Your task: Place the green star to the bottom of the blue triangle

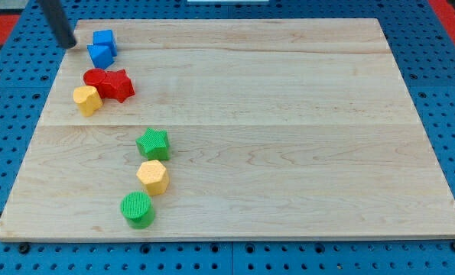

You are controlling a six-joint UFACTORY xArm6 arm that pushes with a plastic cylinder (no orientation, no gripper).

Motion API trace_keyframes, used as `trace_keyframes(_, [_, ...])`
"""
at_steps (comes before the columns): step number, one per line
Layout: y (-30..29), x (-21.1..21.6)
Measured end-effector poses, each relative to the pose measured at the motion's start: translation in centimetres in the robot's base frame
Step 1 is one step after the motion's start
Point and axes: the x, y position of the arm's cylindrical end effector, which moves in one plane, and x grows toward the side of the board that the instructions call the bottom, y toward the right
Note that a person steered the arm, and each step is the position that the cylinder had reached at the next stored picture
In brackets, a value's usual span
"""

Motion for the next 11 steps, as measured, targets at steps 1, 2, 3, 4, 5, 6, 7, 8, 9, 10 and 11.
trace_keyframes(1, [4.8,-2.7])
trace_keyframes(2, [5.1,5.2])
trace_keyframes(3, [5.0,10.7])
trace_keyframes(4, [9.1,8.5])
trace_keyframes(5, [14.3,4.9])
trace_keyframes(6, [21.1,11.7])
trace_keyframes(7, [23.9,13.3])
trace_keyframes(8, [26.1,13.3])
trace_keyframes(9, [30.2,15.9])
trace_keyframes(10, [29.1,19.6])
trace_keyframes(11, [20.3,24.2])
